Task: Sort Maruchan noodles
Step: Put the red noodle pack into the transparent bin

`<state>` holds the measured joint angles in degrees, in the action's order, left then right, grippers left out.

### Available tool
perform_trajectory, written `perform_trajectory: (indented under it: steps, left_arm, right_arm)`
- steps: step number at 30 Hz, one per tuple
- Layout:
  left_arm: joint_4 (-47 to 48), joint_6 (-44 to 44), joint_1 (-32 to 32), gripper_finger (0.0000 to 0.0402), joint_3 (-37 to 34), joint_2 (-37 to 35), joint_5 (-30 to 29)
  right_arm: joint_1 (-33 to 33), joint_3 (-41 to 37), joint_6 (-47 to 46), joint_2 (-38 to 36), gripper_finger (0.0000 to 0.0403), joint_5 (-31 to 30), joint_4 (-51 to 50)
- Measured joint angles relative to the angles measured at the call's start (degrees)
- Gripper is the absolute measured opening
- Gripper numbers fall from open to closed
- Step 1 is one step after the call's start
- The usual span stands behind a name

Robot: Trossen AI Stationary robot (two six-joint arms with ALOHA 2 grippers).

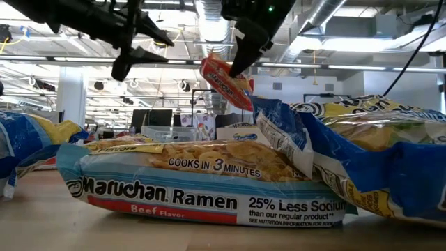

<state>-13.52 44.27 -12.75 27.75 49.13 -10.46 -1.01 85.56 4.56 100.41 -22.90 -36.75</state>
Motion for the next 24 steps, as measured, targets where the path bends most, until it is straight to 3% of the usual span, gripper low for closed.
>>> perform_trajectory:
  steps: [10,24]
  left_arm:
    - [-10.5,-2.0,-4.8,0.0165,0.0,9.4,4.8]
    - [-21.3,-4.2,-5.4,0.0165,0.0,17.6,8.6]
  right_arm:
    - [-2.2,0.0,6.1,0.1,0.0003,0.1,2.7]
    - [-3.0,0.0,6.4,0.1,0.0003,0.3,3.1]
